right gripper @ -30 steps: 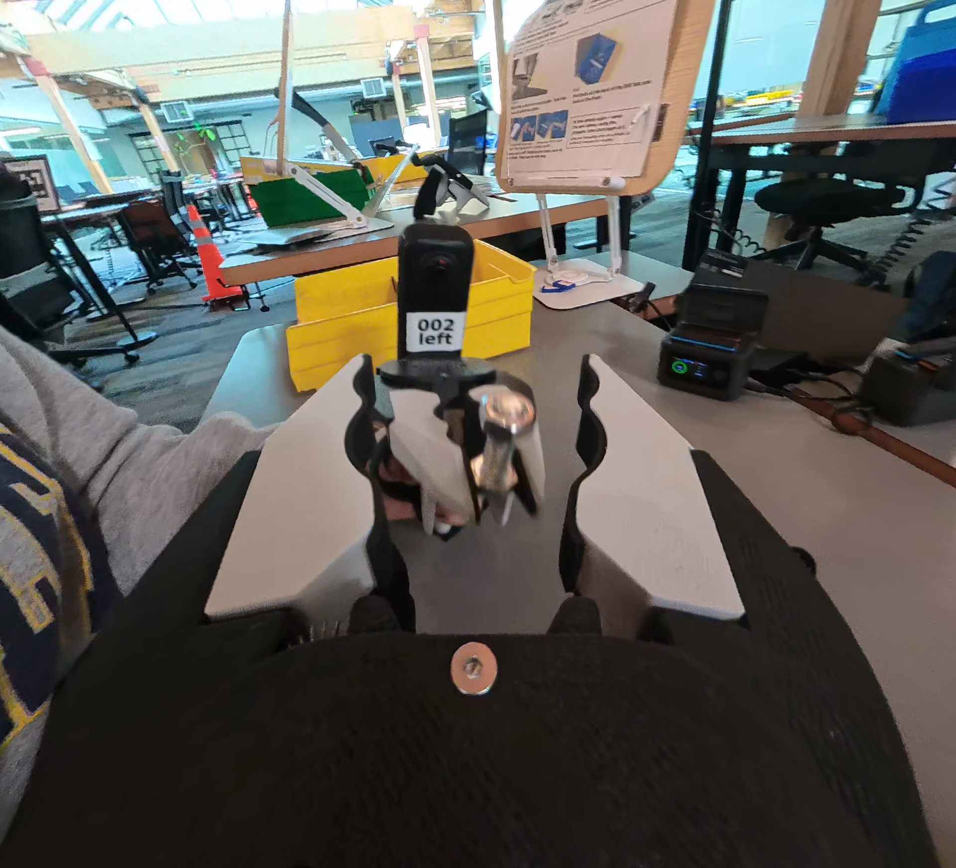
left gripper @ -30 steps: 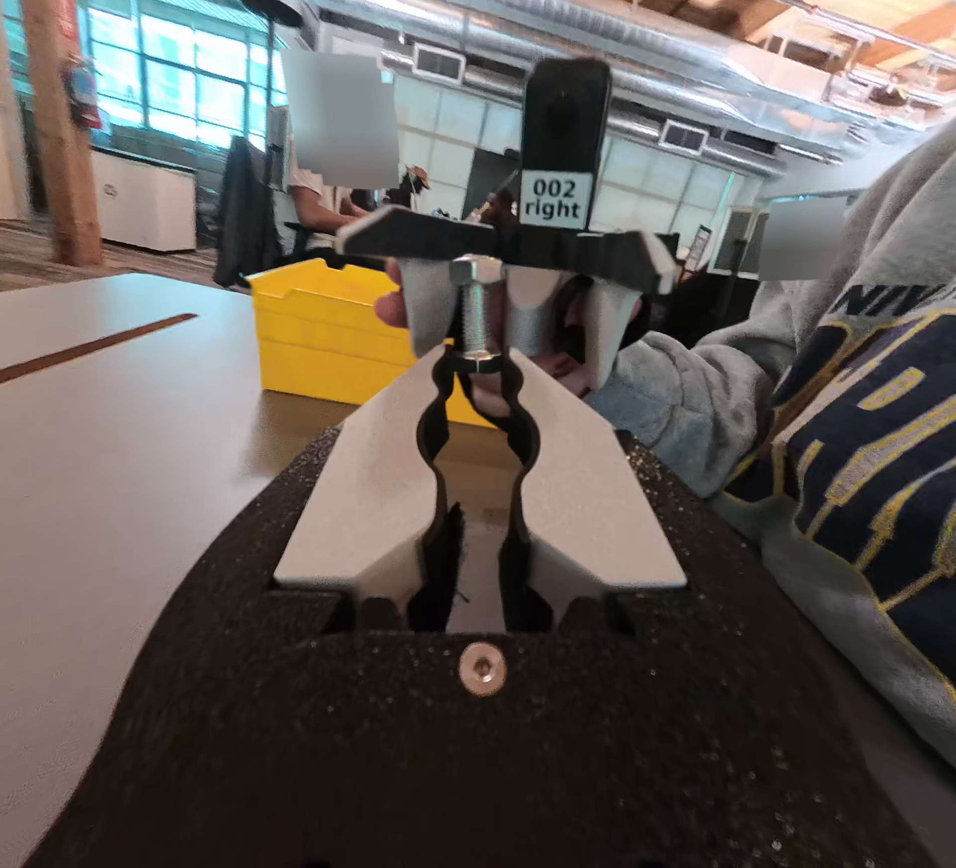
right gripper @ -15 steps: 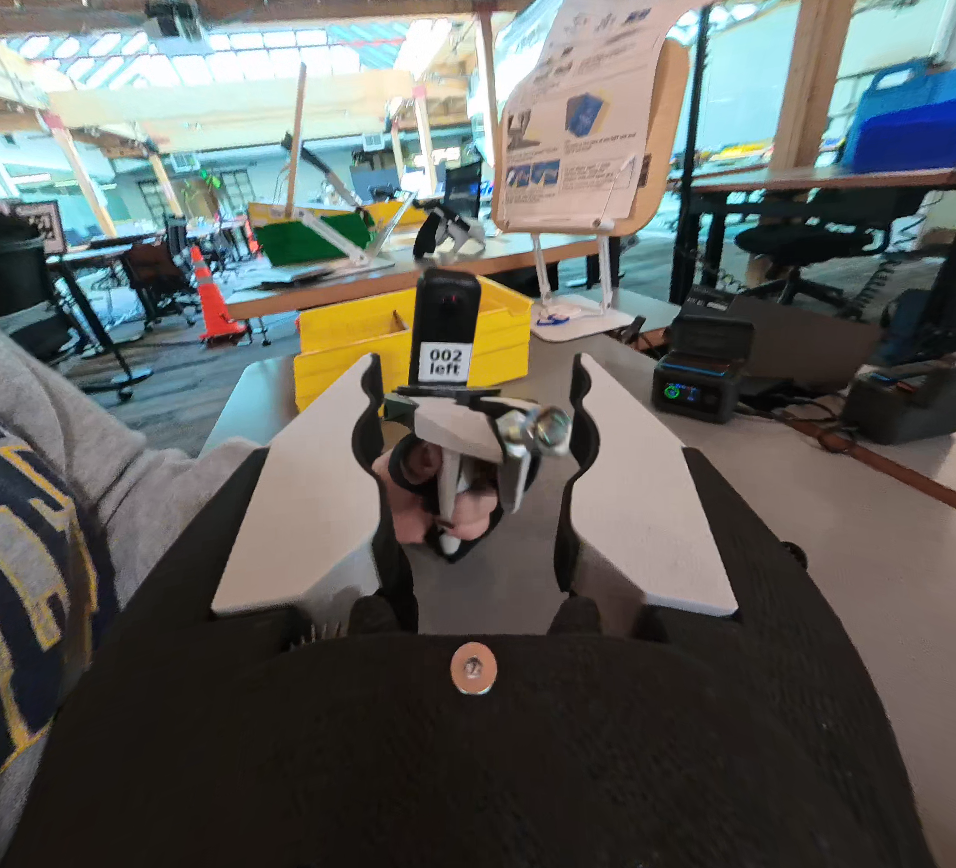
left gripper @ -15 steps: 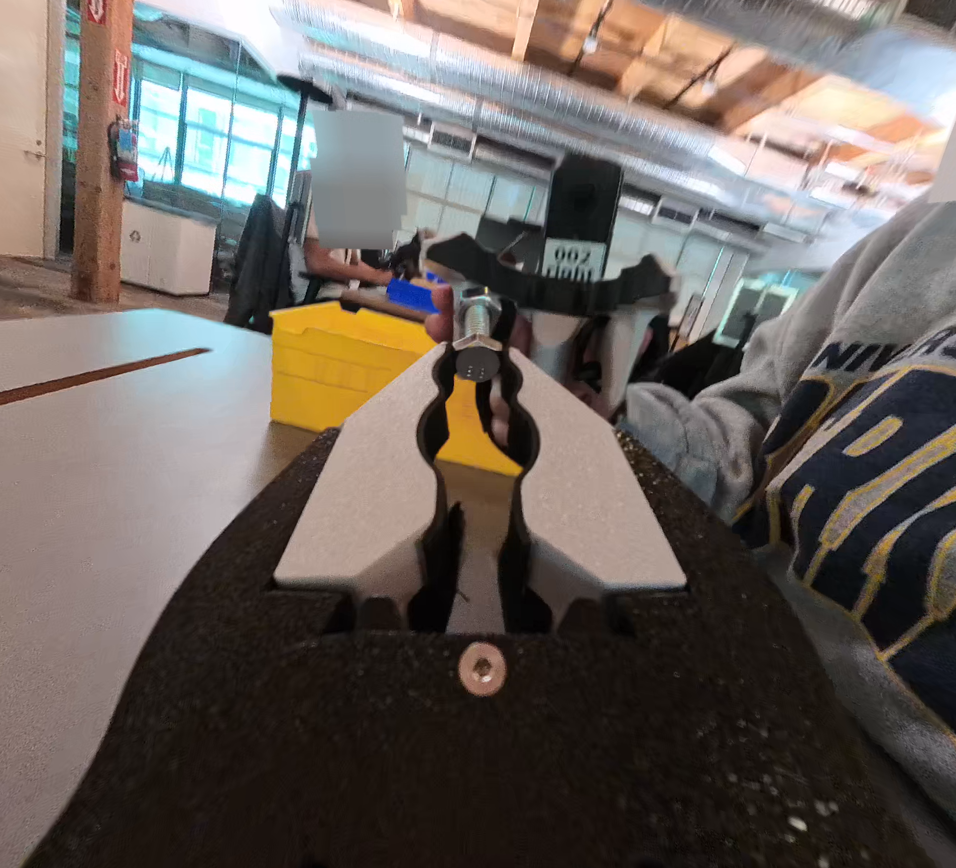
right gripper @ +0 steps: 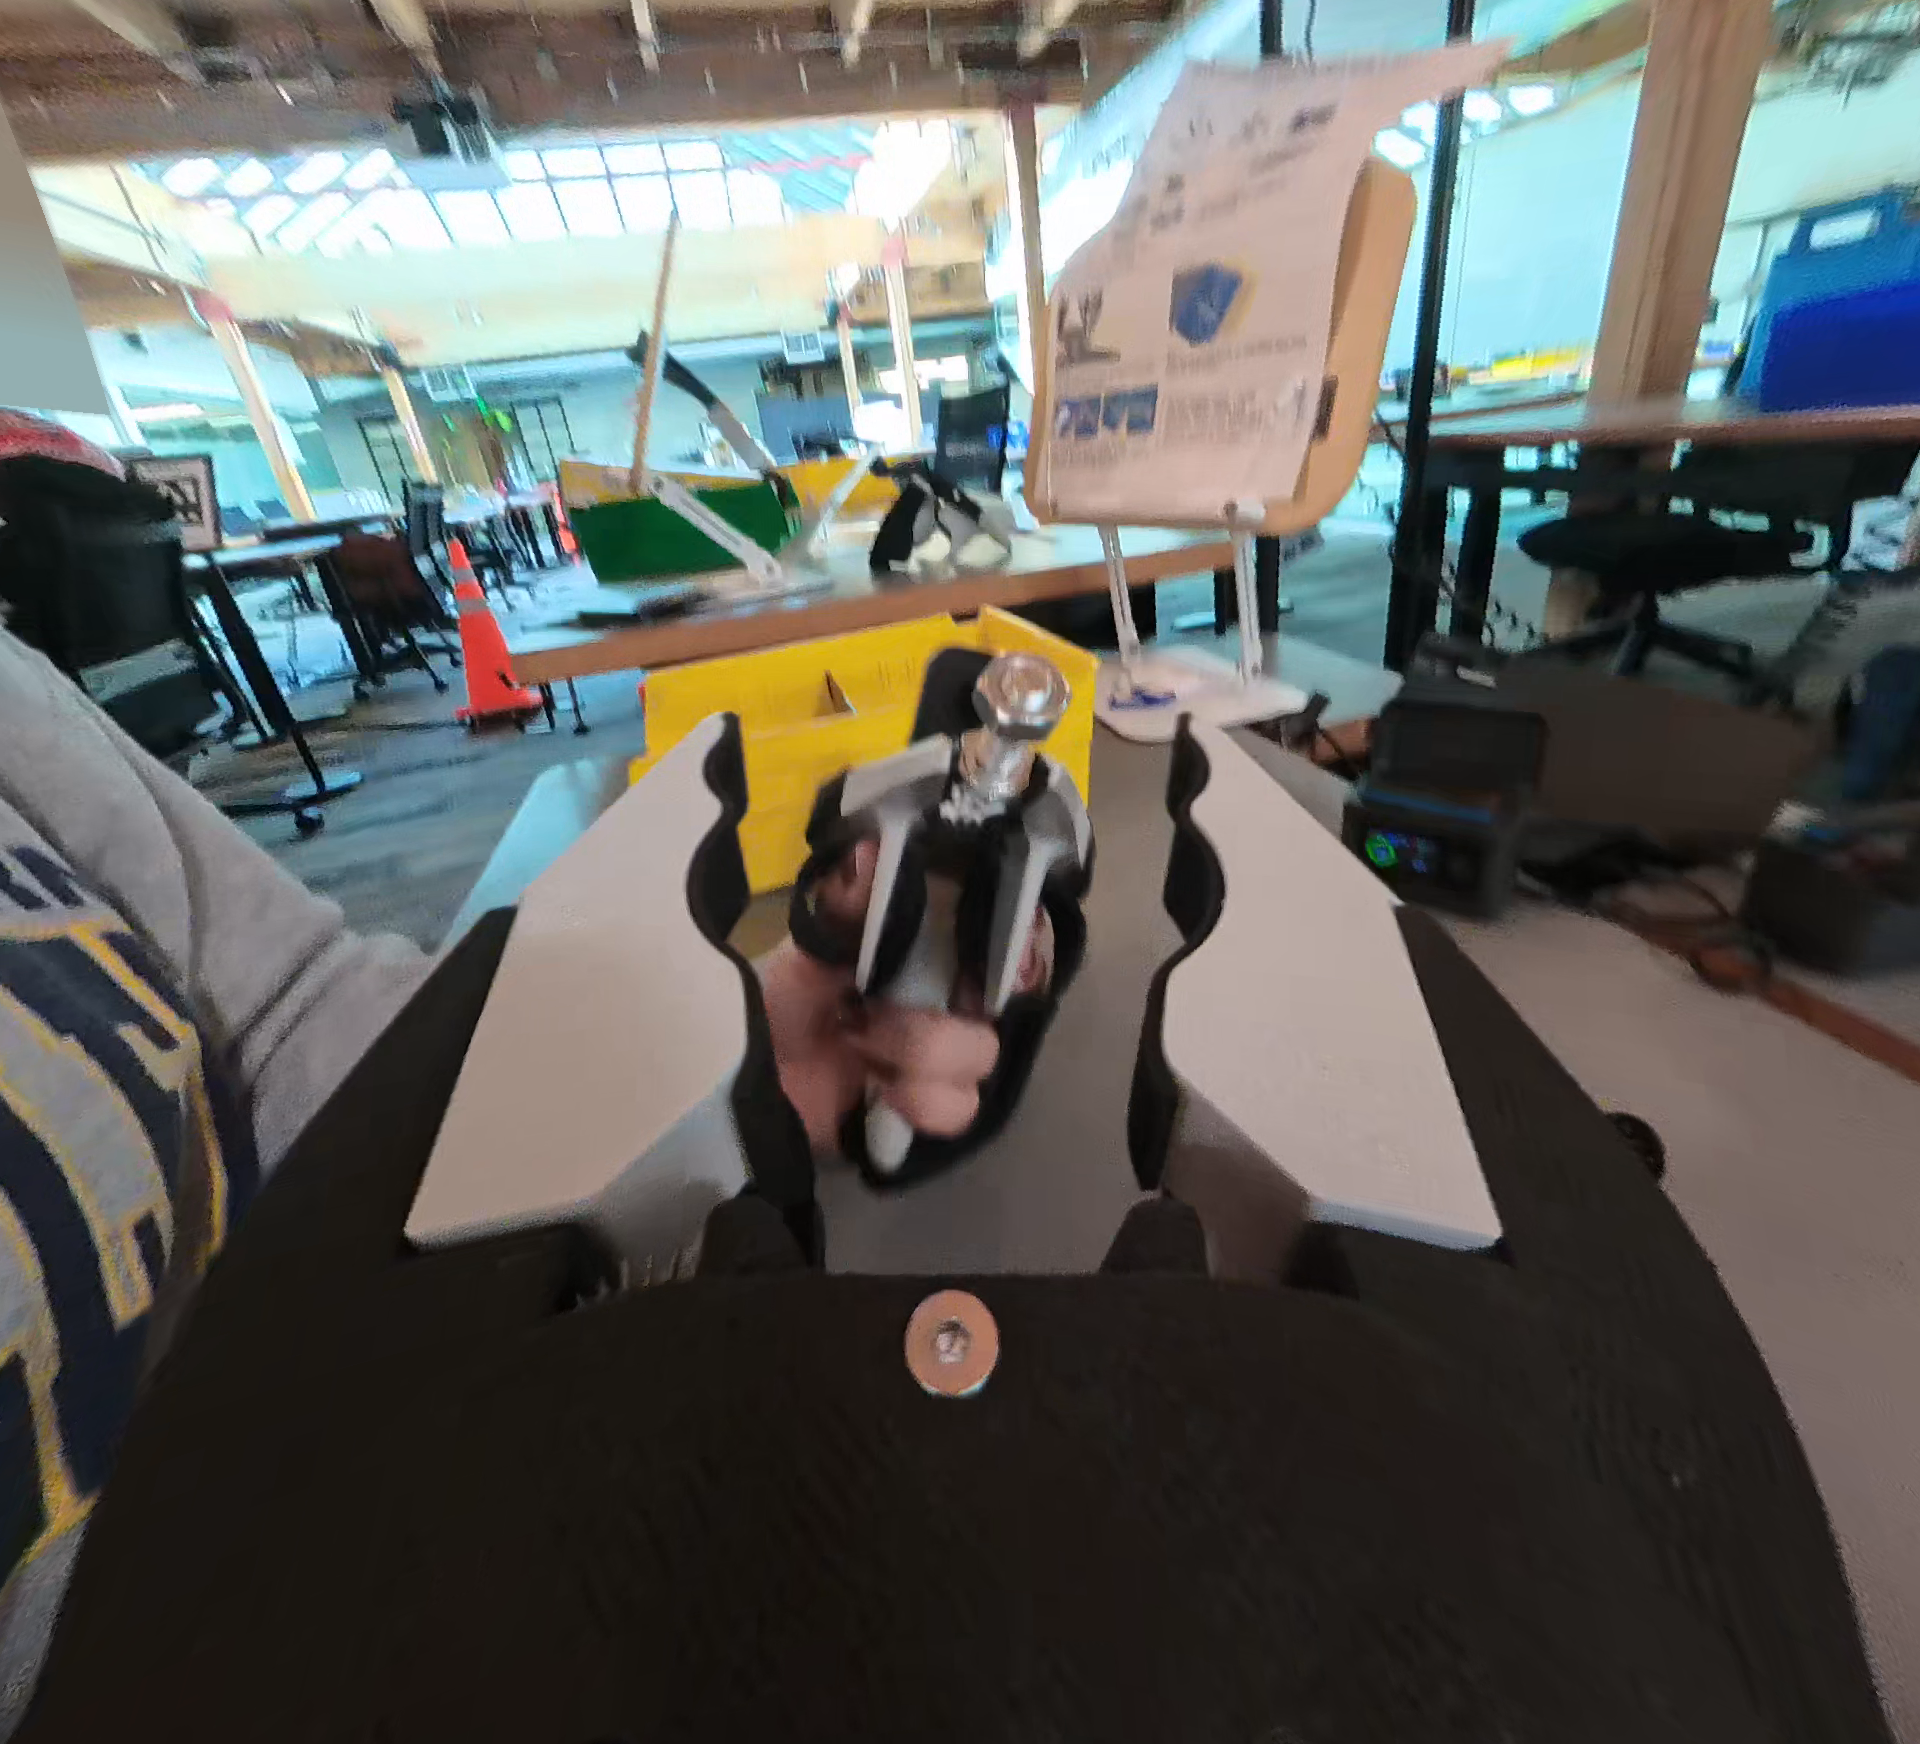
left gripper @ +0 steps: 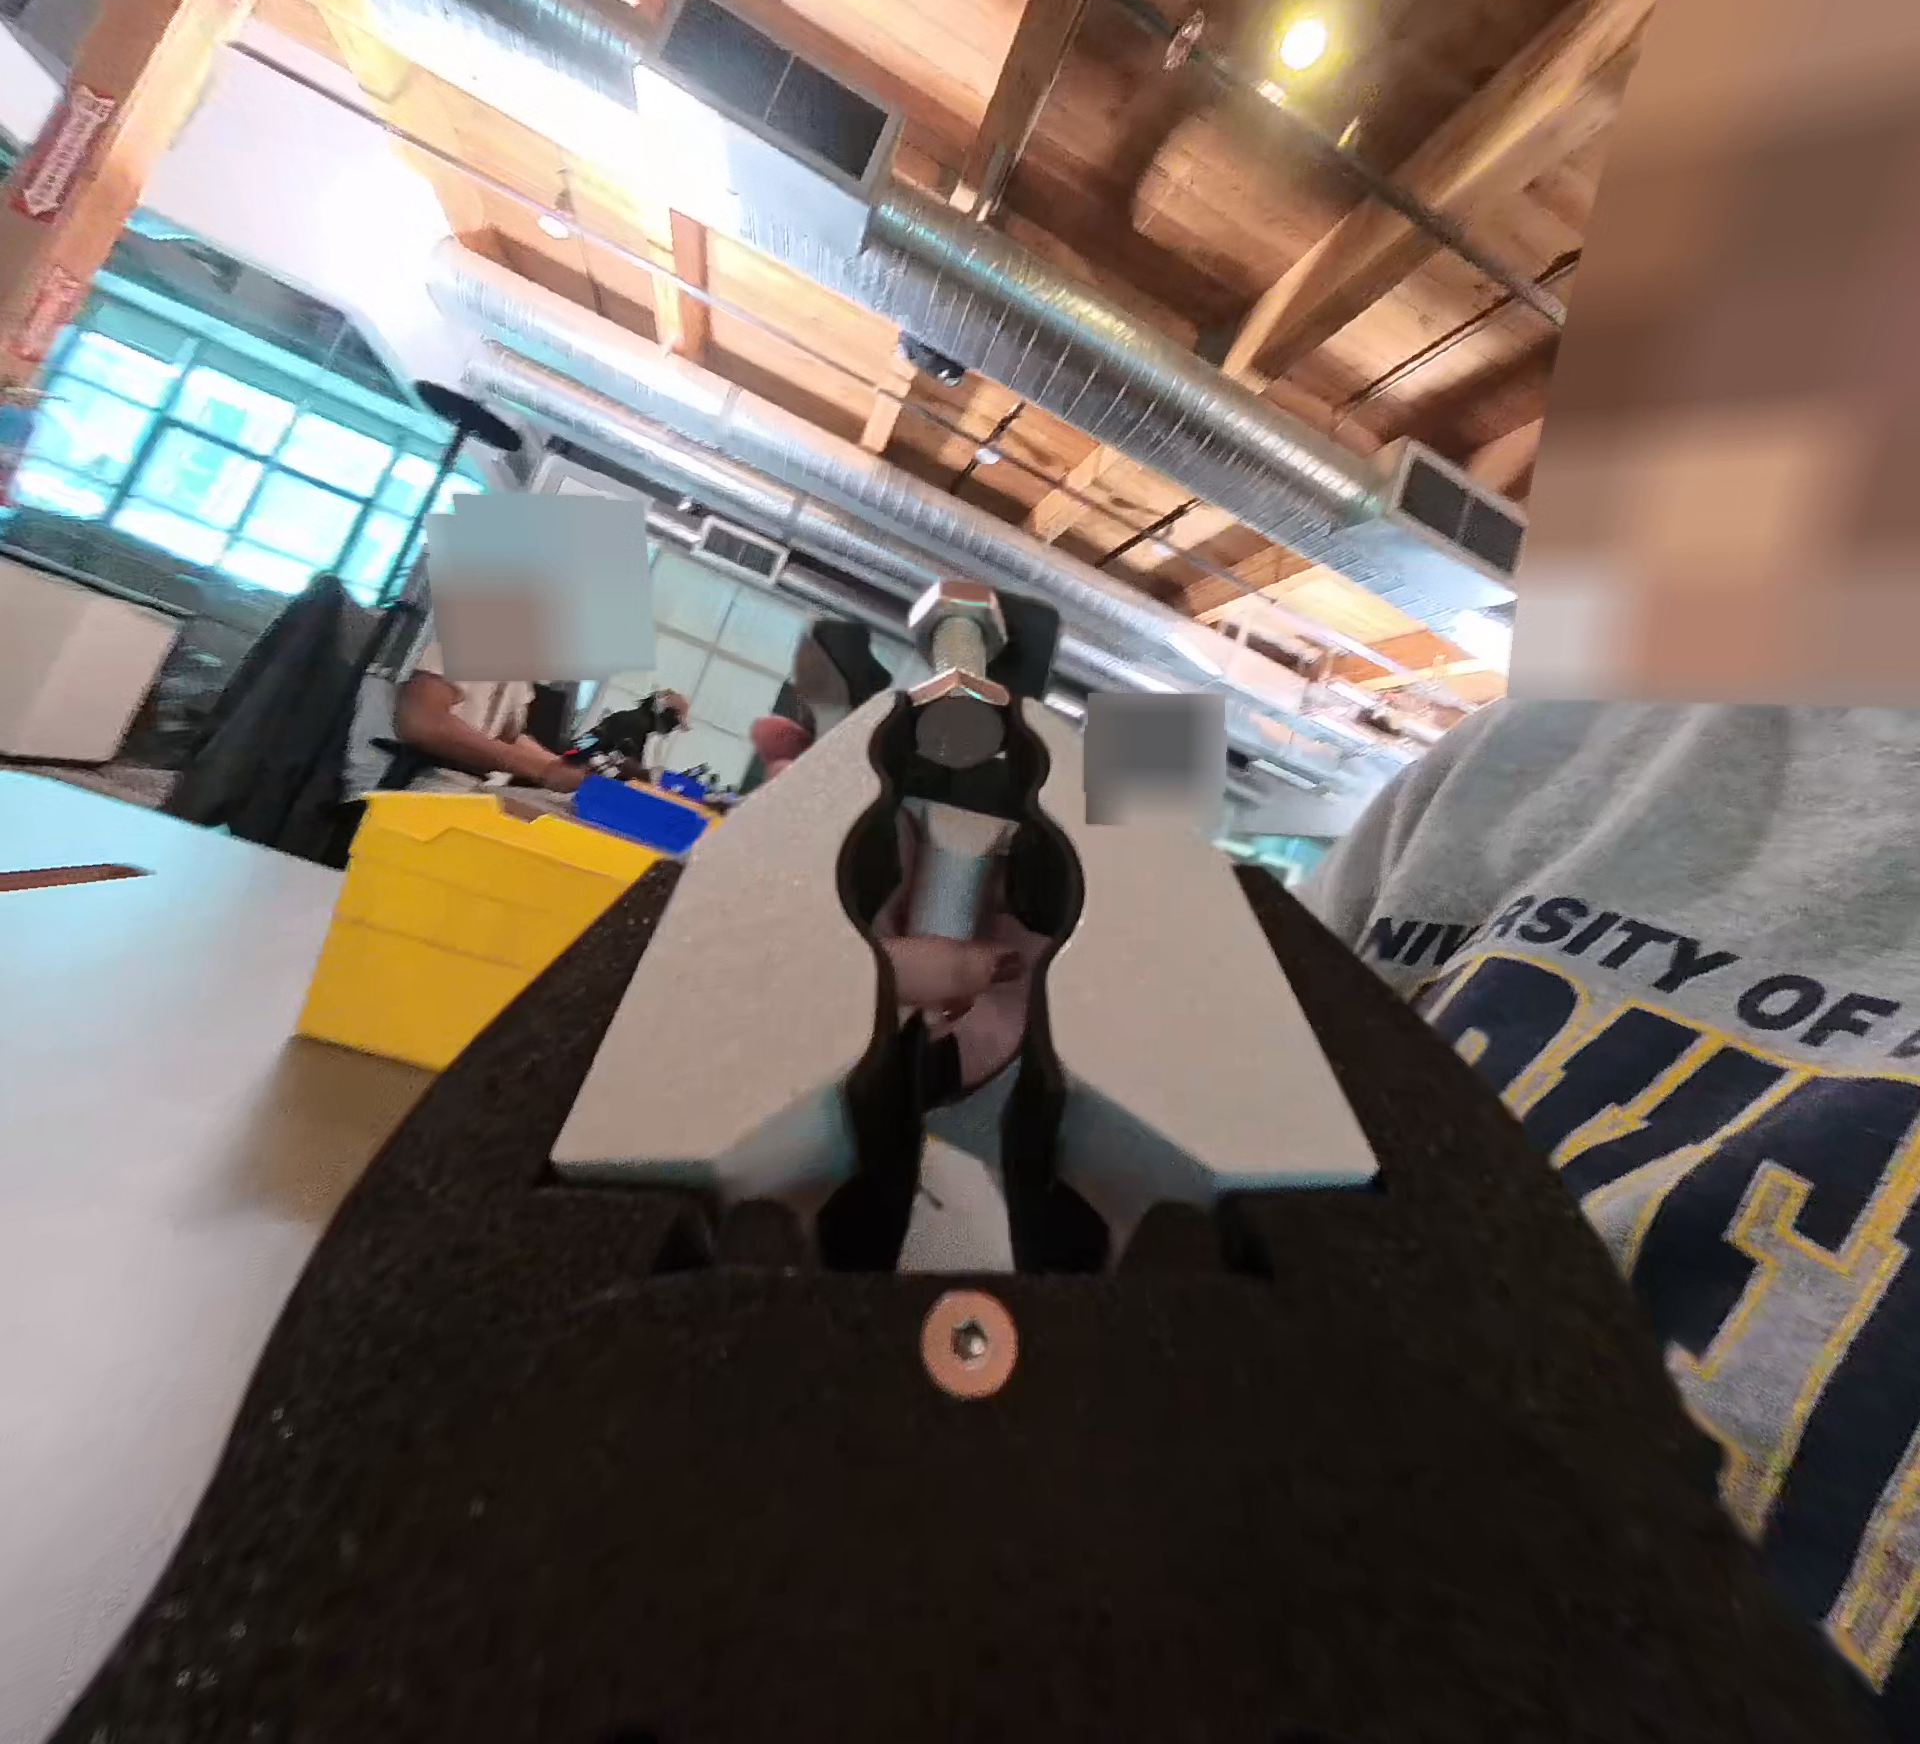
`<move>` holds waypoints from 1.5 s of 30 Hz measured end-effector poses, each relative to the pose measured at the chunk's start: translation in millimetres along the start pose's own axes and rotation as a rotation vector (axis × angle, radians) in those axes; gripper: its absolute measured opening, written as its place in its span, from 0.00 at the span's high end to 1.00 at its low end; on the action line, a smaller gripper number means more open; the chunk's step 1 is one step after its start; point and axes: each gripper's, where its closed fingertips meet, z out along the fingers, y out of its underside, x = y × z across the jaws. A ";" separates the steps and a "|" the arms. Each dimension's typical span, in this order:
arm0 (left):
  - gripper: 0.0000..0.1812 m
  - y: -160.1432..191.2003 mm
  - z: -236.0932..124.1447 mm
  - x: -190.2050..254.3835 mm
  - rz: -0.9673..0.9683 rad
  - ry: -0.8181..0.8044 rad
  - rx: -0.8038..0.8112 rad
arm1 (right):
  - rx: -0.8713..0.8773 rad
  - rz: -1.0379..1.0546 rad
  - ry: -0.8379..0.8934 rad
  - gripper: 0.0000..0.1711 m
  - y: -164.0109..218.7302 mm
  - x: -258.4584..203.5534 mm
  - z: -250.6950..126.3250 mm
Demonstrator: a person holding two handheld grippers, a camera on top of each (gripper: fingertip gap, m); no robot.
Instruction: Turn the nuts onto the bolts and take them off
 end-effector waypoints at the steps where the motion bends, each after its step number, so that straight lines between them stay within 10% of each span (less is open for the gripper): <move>1: 0.92 0.1 2.5 3.2 -0.022 0.027 0.016 | 0.019 -0.006 -0.019 0.50 -2.9 -4.4 7.0; 30: 0.92 -29.7 -15.0 1.2 -0.212 0.083 0.374 | 0.056 0.037 -0.074 0.23 3.9 -48.8 39.9; 31: 0.92 -38.2 -24.0 -4.0 -0.195 0.041 0.404 | 0.046 0.022 -0.109 0.38 7.6 -58.6 31.7; 45: 0.92 2.8 10.0 12.6 -0.331 0.184 0.141 | 0.039 0.109 0.137 0.91 -0.2 5.5 13.6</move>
